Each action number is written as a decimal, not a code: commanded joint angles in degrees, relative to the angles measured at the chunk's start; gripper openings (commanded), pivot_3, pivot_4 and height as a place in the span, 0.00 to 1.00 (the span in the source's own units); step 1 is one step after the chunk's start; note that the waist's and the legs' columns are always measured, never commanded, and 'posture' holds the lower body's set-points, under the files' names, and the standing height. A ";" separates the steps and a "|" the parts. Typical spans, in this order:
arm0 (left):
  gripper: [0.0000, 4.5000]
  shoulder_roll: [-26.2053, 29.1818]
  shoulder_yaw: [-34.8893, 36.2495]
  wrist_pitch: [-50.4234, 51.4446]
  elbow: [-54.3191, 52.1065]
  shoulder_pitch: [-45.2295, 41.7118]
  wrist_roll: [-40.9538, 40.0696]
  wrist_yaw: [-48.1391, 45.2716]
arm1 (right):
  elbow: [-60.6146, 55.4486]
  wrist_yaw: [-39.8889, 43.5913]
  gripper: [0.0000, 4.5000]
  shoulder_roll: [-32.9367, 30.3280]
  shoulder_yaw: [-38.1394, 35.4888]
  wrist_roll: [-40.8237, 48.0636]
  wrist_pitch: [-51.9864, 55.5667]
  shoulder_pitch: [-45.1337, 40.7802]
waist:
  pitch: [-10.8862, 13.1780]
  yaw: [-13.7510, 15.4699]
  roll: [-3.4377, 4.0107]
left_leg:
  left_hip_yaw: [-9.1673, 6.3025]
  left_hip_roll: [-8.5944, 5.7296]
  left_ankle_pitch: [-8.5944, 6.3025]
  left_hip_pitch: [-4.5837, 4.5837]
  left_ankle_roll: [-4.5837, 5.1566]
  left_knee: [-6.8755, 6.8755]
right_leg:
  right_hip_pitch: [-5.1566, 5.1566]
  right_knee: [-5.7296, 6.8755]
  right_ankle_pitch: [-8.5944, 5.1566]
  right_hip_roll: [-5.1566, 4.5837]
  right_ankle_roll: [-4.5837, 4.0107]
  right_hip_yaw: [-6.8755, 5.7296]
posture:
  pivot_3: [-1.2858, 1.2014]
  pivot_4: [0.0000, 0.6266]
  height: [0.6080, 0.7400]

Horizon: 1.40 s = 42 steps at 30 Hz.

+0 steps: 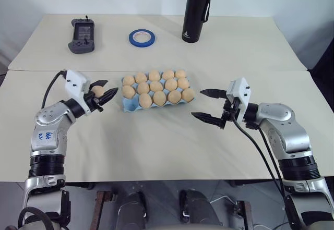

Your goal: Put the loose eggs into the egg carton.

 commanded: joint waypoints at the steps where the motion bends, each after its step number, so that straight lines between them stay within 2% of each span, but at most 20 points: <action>1: 0.47 -1.09 -3.15 0.20 -1.09 -2.71 -0.25 -3.24 | -1.56 -0.34 1.00 -0.16 -1.66 0.55 -1.18 -0.36 | 0.00 0.25 0.00 | 0.00 0.00 0.00 0.00 0.00 0.02 | 0.00 0.00 0.00 0.01 0.00 0.00 | 0.52 0.24 1.00; 9: 0.47 -3.78 -5.68 -4.47 9.36 -8.86 1.98 -5.90 | -4.79 -2.24 1.00 -0.90 -3.08 0.99 -0.53 2.45 | 0.00 0.57 0.00 | 0.00 0.02 0.00 0.00 0.00 0.07 | -0.02 0.01 0.00 0.03 0.00 0.03 | 0.52 0.24 1.00; 16: 0.96 -4.49 -5.62 -6.56 11.95 -10.85 1.94 -8.10 | -7.36 -3.56 1.00 -1.19 -4.29 1.26 0.38 4.83 | 0.00 0.80 0.00 | -0.02 0.01 -0.05 -0.04 0.05 0.12 | -0.01 -0.03 0.01 0.03 0.02 0.03 | 0.52 0.24 1.00; 17: 0.99 -4.47 -5.67 -7.00 11.88 -10.96 1.86 -8.72 | -7.39 -3.62 1.00 -1.18 -4.28 1.25 0.40 4.85 | 0.00 0.81 0.00 | -0.02 0.02 -0.05 -0.04 0.05 0.12 | -0.01 -0.02 0.01 0.03 0.02 0.03 | 0.52 0.24 1.00; 25: 0.99 -3.39 -4.85 -7.35 11.09 -11.62 2.58 -8.29 | -6.74 -3.44 1.00 -1.10 -3.98 1.20 0.24 4.09 | 0.00 0.81 0.00 | -0.03 0.02 -0.07 -0.04 0.07 0.20 | 0.02 -0.02 0.01 0.03 0.02 0.03 | 0.52 0.24 1.00; 29: 0.99 0.05 -3.28 -0.29 4.02 -8.60 0.96 -7.72 | -5.44 -2.15 1.00 -1.79 -4.04 1.23 -0.09 3.21 | 0.01 0.65 0.00 | -0.11 0.03 -0.07 -0.04 0.08 0.18 | 0.01 -0.01 0.01 0.03 0.02 0.04 | 0.52 0.24 1.00; 32: 0.99 3.10 -0.56 4.12 -0.76 -4.57 -4.01 -12.43 | -4.08 -0.40 1.00 -2.42 -3.71 1.20 -0.71 2.48 | 0.01 0.43 0.02 | -0.12 0.06 -0.08 -0.03 0.05 0.14 | -0.02 -0.01 0.01 0.06 0.02 0.05 | 0.52 0.24 1.00; 38: 0.99 9.84 3.76 3.56 -8.80 6.87 -5.20 -15.56 | -0.20 5.02 1.00 -3.00 -1.68 0.78 -2.26 0.39 | 0.02 0.46 0.03 | -0.12 0.12 -0.15 -0.03 0.04 0.15 | -0.02 -0.02 0.01 0.09 0.01 0.04 | 0.52 0.24 1.00; 42: 0.99 11.92 7.30 3.12 -12.07 13.29 -7.16 -17.15 | 4.00 9.01 1.00 -2.77 0.16 -0.44 -4.45 -1.88 | 0.03 0.46 0.05 | -0.14 0.14 -0.24 -0.03 0.16 0.19 | -0.03 -0.08 0.00 0.04 -0.01 0.09 | 0.52 0.24 1.00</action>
